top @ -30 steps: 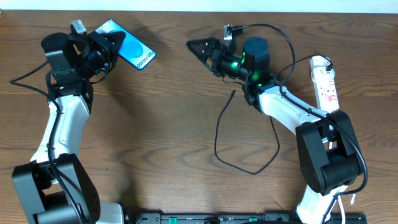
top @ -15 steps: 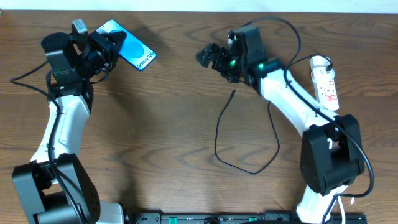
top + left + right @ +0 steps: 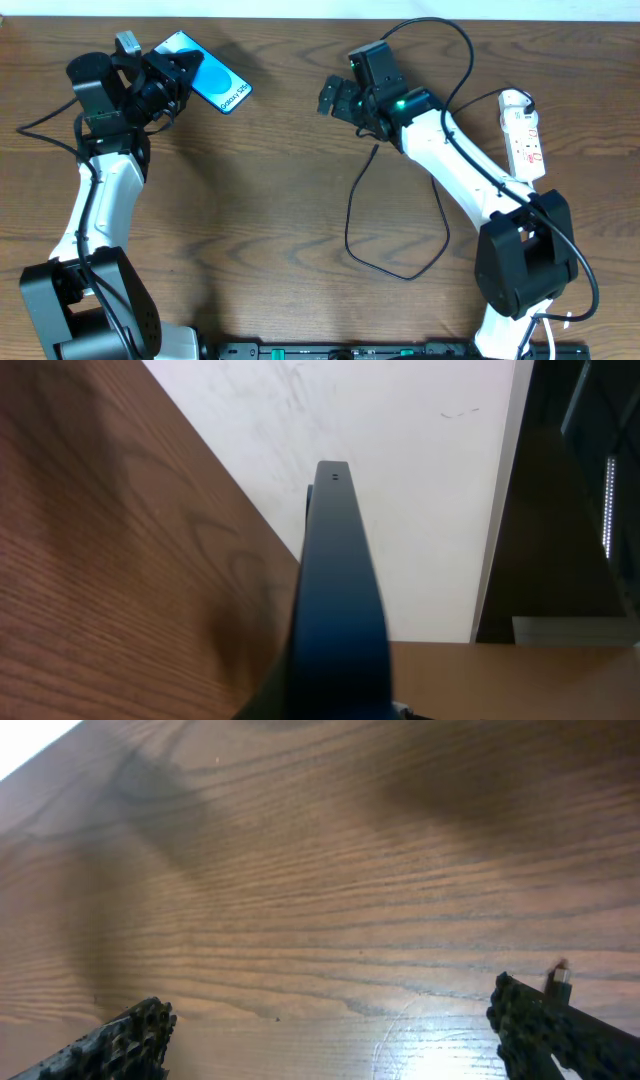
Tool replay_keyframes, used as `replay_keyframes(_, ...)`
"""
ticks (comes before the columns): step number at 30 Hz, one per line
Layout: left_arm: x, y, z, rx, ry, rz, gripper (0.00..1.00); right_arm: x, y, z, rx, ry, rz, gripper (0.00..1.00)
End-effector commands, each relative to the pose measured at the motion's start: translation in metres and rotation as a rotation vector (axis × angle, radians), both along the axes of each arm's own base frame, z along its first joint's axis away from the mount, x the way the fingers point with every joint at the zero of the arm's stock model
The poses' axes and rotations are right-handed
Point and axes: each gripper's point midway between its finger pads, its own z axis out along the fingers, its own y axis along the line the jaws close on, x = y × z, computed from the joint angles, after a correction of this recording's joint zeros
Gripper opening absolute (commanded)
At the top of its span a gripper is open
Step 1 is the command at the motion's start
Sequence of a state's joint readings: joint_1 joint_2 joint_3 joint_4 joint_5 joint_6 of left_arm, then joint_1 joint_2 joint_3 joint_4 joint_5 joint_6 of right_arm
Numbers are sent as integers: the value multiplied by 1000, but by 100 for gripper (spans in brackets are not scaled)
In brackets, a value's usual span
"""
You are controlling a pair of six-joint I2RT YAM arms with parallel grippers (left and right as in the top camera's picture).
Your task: Plug charger to phone and switch on socket
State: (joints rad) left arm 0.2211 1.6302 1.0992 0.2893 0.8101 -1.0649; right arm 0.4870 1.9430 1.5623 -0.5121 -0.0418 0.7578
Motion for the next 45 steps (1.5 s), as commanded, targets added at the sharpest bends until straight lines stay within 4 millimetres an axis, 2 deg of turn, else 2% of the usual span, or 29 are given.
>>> replay_keyframes(1, -4, -1, 15, 17, -48, -19, 7, 3, 1, 10, -26, -42, 5, 99)
replay_keyframes(4, -4, -1, 15, 17, -48, -19, 7, 4, -3, 9, -46, -46, -17, 89)
replay_keyframes(6, -4, -1, 15, 17, -48, -18, 8, 0, -16, 2, -48, 7, -128, 88)
replay_keyframes(9, -4, -1, 15, 17, -48, -19, 7, -12, -33, -10, -45, 100, -294, 87)
replay_keyframes(15, -4, -1, 15, 17, -48, -19, 8, -30, -42, -21, 3, 220, -466, 88)
replay_keyframes(18, -4, -1, 15, 17, -48, -19, 8, -35, -44, -24, 3, 240, -497, 88)
replay_keyframes(22, -4, -1, 15, 17, -47, -19, 7, -41, -57, -31, -52, 253, -561, 88)
replay_keyframes(26, -4, -1, 15, 17, -48, -19, 7, -46, -61, -43, -86, 285, -575, 89)
replay_keyframes(34, -4, -1, 15, 17, -48, -19, 8, -49, -53, -65, -81, 346, -553, 88)
replay_keyframes(41, -4, -1, 15, 17, -48, -18, 8, -49, -53, -66, -88, 344, -554, 85)
replay_keyframes(45, -4, -1, 15, 17, -48, -18, 8, -48, -56, -76, -118, 348, -565, 84)
